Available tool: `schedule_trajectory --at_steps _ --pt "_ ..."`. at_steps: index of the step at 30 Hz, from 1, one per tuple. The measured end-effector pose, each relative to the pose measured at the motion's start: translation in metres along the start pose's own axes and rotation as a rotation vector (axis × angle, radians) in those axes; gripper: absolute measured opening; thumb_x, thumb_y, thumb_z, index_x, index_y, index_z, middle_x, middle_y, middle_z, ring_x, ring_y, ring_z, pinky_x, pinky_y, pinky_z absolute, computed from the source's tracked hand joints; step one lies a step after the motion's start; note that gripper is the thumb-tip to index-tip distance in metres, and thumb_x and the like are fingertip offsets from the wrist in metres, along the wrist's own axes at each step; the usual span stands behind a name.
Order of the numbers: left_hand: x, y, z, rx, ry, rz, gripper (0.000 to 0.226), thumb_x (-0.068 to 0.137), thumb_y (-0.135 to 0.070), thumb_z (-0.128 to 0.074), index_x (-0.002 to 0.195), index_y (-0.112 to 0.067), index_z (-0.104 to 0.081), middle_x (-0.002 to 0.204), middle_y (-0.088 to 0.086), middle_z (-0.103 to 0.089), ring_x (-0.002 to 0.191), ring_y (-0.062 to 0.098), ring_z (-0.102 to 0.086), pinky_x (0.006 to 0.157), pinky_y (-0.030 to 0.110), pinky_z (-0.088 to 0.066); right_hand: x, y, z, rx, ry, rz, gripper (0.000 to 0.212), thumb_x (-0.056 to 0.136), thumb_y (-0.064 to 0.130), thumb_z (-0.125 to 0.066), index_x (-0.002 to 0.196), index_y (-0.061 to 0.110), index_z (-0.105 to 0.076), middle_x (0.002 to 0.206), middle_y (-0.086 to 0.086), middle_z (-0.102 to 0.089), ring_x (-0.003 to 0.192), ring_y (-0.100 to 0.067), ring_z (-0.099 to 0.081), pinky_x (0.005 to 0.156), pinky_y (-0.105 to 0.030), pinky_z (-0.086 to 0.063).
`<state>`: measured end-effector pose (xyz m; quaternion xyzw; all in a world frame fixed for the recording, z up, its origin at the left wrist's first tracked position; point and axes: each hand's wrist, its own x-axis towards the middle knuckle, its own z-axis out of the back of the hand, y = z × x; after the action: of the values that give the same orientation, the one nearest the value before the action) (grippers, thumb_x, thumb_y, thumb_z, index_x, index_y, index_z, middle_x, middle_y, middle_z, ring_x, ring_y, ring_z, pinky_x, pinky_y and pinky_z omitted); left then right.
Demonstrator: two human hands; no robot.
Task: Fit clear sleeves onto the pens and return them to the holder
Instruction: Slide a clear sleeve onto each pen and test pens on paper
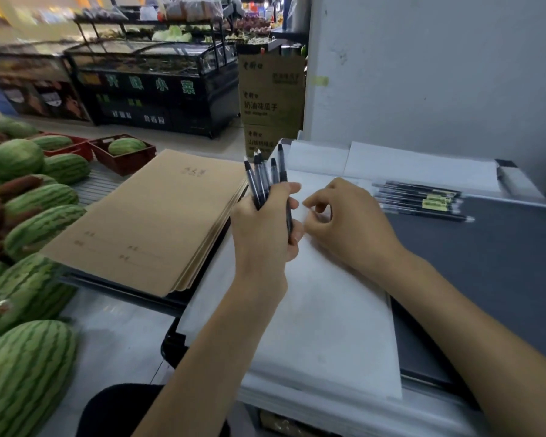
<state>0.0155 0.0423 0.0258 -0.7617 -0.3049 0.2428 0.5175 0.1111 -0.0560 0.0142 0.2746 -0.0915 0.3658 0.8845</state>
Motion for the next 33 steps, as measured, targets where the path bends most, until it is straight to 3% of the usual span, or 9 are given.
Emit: schedule_trajectory --at_steps 5,9,11,13,17,22,26,33 --pt "0.005 -0.010 0.008 0.100 0.036 -0.112 0.026 0.096 -0.028 -0.073 0.103 -0.003 -0.074 0.062 -0.006 -0.060 0.042 0.012 -0.045 0.034 0.020 -0.027 -0.002 0.001 -0.002 -0.003 -0.002 0.000 0.023 0.099 0.041 -0.066 0.114 0.026 -0.077 0.105 0.006 -0.059 0.092 -0.013 -0.057 0.075 -0.033 -0.046" --pt "0.000 0.003 0.022 0.147 0.022 -0.178 0.031 0.097 -0.035 -0.072 0.088 -0.006 -0.075 0.059 0.007 -0.056 0.039 0.013 -0.041 0.036 0.019 -0.026 0.001 -0.001 0.001 0.111 -0.032 -0.066 0.013 0.099 0.032 -0.069 0.107 0.026 -0.078 0.101 0.008 -0.064 0.088 -0.010 -0.059 0.080 -0.029 -0.047" --pt "-0.002 0.006 0.024 0.141 0.035 -0.178 0.032 0.097 -0.035 -0.072 0.082 -0.007 -0.075 0.055 0.006 -0.056 0.037 0.012 -0.040 0.037 0.017 -0.026 0.005 -0.005 0.008 0.312 -0.079 -0.150 0.006 0.096 0.028 -0.073 0.099 0.026 -0.077 0.094 0.011 -0.070 0.079 -0.004 -0.061 0.075 -0.024 -0.049" --pt "-0.001 0.006 0.023 0.156 0.076 -0.195 0.027 0.098 -0.031 -0.072 0.091 -0.005 -0.074 0.055 -0.002 -0.061 0.036 0.011 -0.039 0.037 0.017 -0.027 0.008 -0.008 0.018 0.635 -0.092 -0.271 0.007 0.094 0.028 -0.077 0.100 0.025 -0.075 0.090 0.009 -0.073 0.072 0.001 -0.063 0.064 -0.016 -0.049" --pt "0.000 0.008 0.025 0.184 0.135 -0.218 0.024 0.099 -0.027 -0.071 0.089 -0.005 -0.073 0.051 -0.007 -0.060 0.033 0.010 -0.034 0.036 0.016 -0.025 0.011 -0.013 0.033 1.077 -0.047 -0.441 0.022 0.097 0.028 -0.073 0.119 0.023 -0.073 0.098 0.003 -0.079 0.086 -0.012 -0.065 0.073 -0.028 -0.050" --pt "-0.003 0.009 0.030 0.154 0.153 -0.223 0.024 0.096 -0.026 -0.073 0.080 -0.009 -0.074 0.052 -0.004 -0.060 0.032 0.011 -0.030 0.037 0.016 -0.023 0.013 -0.013 0.037 1.370 -0.014 -0.448 0.021 0.099 0.026 -0.071 0.119 0.026 -0.078 0.097 0.003 -0.077 0.081 -0.011 -0.064 0.064 -0.023 -0.048" --pt "-0.005 0.010 0.032 0.152 0.160 -0.226 0.025 0.094 -0.027 -0.075 0.075 -0.011 -0.073 0.045 -0.007 -0.053 0.031 0.011 -0.027 0.037 0.016 -0.023 0.011 -0.014 0.037 1.425 -0.064 -0.421 0.014 0.095 0.026 -0.075 0.109 0.023 -0.076 0.099 0.000 -0.078 0.080 -0.010 -0.069 0.063 -0.023 -0.049" --pt "-0.007 0.009 0.031 0.172 0.185 -0.185 0.022 0.089 -0.026 -0.078 0.070 -0.014 -0.076 0.049 -0.002 -0.053 0.035 0.011 -0.026 0.040 0.016 -0.022 0.009 -0.012 0.038 1.400 -0.137 -0.398 0.024 0.088 0.031 -0.079 0.110 0.022 -0.074 0.102 -0.002 -0.078 0.083 -0.012 -0.070 0.070 -0.027 -0.043"
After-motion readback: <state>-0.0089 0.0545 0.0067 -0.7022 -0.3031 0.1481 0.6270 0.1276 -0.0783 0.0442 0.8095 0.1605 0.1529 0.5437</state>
